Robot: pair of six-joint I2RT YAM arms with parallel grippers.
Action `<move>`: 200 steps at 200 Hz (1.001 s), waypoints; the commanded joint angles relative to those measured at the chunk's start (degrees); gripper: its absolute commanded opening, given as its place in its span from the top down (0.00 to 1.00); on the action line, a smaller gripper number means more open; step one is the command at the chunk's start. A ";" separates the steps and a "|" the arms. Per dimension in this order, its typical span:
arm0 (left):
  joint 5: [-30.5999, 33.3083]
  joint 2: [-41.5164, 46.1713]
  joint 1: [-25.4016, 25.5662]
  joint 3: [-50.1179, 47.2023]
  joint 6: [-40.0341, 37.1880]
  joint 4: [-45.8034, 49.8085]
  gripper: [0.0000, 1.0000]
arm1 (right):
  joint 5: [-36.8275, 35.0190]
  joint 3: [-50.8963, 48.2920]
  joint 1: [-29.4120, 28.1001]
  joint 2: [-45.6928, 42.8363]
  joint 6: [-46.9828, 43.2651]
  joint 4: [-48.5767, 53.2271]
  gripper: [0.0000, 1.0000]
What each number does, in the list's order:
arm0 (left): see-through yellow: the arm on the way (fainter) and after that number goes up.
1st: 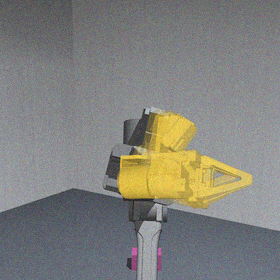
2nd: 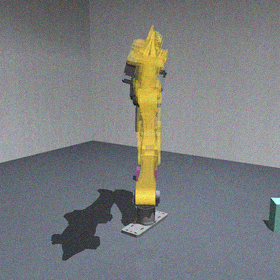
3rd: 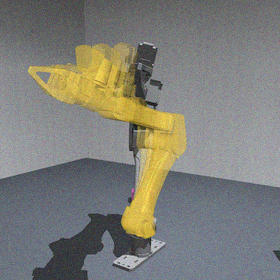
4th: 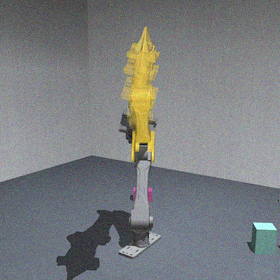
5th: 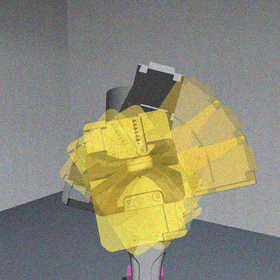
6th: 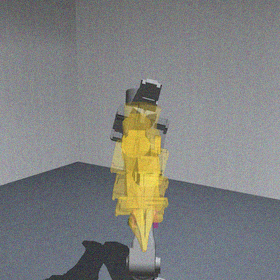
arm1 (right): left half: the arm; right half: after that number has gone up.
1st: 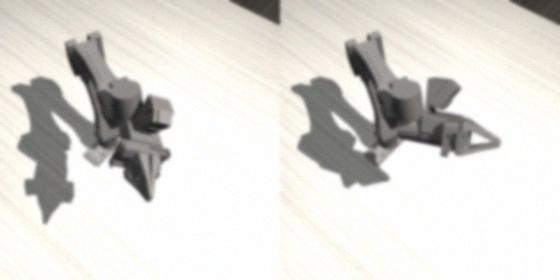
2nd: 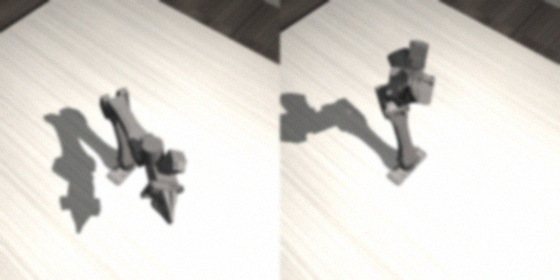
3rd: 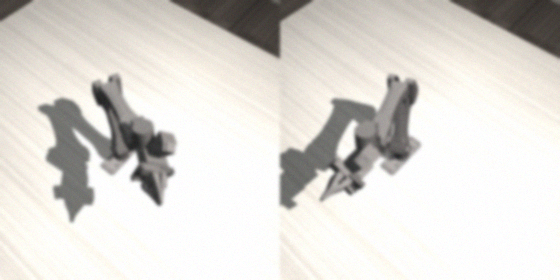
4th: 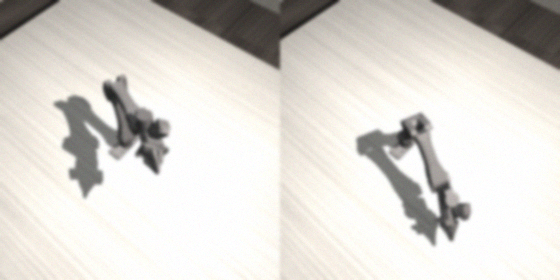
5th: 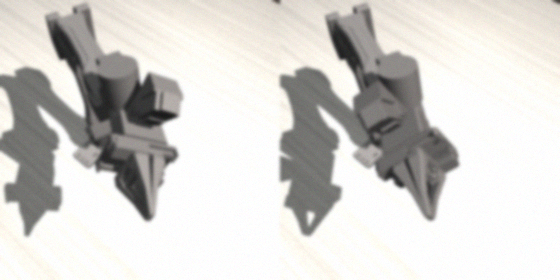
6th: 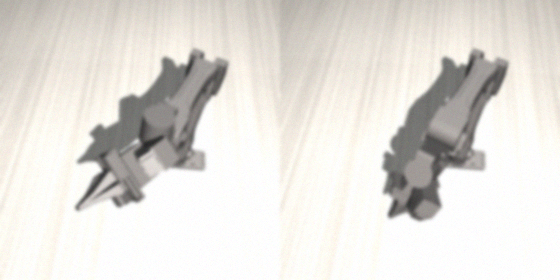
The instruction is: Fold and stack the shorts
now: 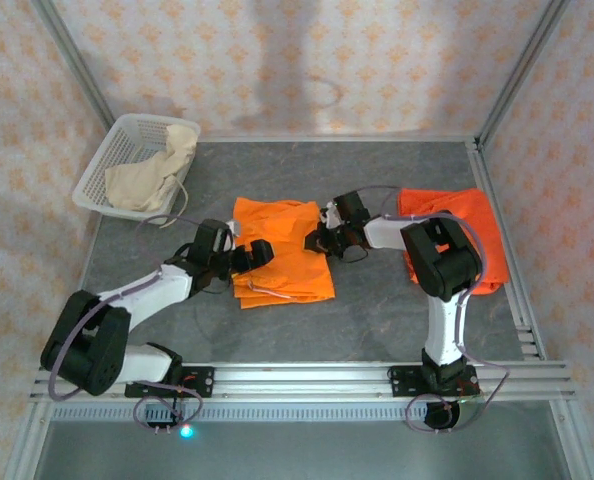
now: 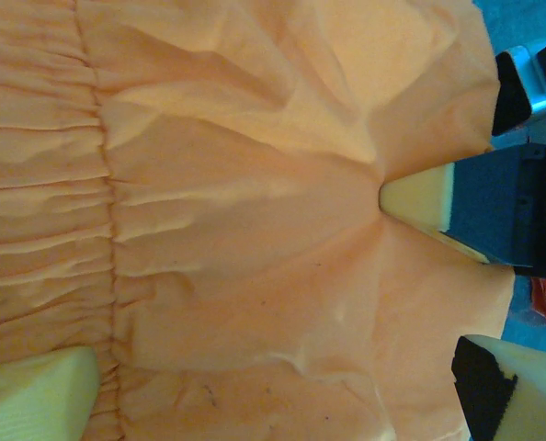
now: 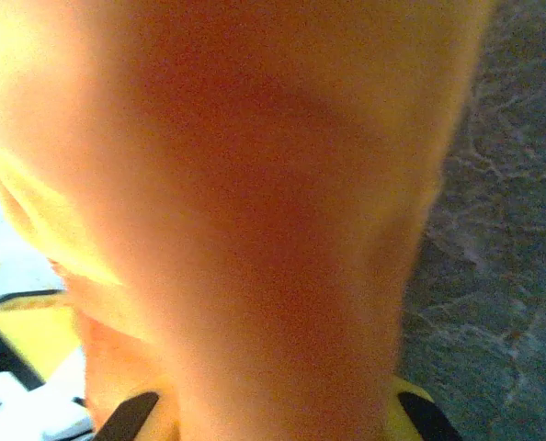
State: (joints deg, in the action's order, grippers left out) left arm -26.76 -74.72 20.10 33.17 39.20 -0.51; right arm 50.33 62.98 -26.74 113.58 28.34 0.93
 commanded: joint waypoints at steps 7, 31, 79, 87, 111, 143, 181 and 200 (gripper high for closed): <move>2.90 5.40 -0.29 1.17 -0.26 7.90 0.00 | -8.53 3.77 -0.56 -4.48 -8.04 13.52 1.00; 3.49 9.43 -0.28 1.55 -0.66 10.21 0.00 | -15.30 7.51 -0.50 -7.65 -13.86 24.43 1.00; 3.53 12.31 -0.32 1.38 -0.80 12.21 0.00 | -35.01 19.37 -0.42 -10.14 -23.69 49.23 1.00; 3.52 12.48 -0.32 1.37 -0.71 12.12 0.00 | -37.87 21.16 -0.41 -10.21 -24.97 52.25 1.00; 3.38 12.40 -0.32 1.85 -0.79 12.19 0.00 | -46.11 25.96 0.25 -9.95 -28.15 59.73 1.00; 3.31 12.05 -0.32 2.42 -0.97 12.07 0.00 | -53.99 31.59 2.46 -9.55 -30.25 66.45 1.00; 2.85 10.61 -0.32 2.38 -0.49 10.82 0.00 | -61.24 37.90 4.87 -8.72 -31.52 72.66 1.00; 2.62 10.06 -0.32 2.52 -0.40 10.24 0.00 | -64.04 40.05 5.86 -8.14 -32.35 74.74 1.00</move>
State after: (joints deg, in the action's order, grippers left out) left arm -24.62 -63.81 20.10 34.09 39.05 10.50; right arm -5.28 99.79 -21.87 105.14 -1.83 68.86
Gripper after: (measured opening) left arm 0.998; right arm 0.071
